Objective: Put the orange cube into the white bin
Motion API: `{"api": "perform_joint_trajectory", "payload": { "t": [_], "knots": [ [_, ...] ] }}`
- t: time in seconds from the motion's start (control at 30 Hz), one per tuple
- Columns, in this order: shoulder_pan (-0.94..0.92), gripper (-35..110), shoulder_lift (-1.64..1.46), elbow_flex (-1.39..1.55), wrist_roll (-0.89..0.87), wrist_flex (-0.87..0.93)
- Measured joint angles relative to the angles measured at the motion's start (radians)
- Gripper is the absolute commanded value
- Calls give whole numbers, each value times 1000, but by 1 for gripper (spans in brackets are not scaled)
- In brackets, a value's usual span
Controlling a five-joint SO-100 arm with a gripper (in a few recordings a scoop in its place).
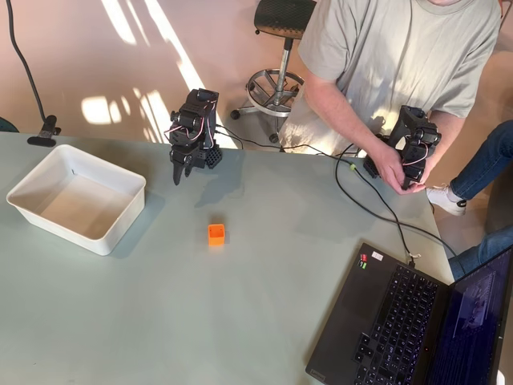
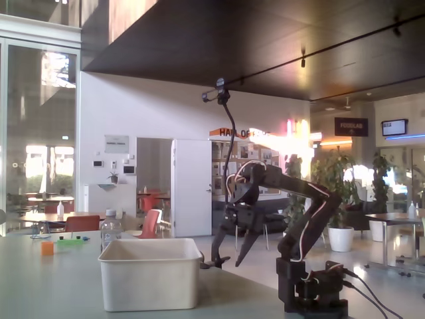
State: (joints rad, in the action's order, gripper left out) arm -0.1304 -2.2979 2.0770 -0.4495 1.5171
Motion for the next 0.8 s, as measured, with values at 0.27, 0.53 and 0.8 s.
{"api": "perform_joint_trajectory", "payload": {
  "t": [0.27, 0.53, 0.8],
  "knots": [
    [0, 29, 0, 0, 0, -2],
    [0, 29, 0, -57, 17, -8],
    [77, 29, 74, -268, 153, -6]
  ]
}}
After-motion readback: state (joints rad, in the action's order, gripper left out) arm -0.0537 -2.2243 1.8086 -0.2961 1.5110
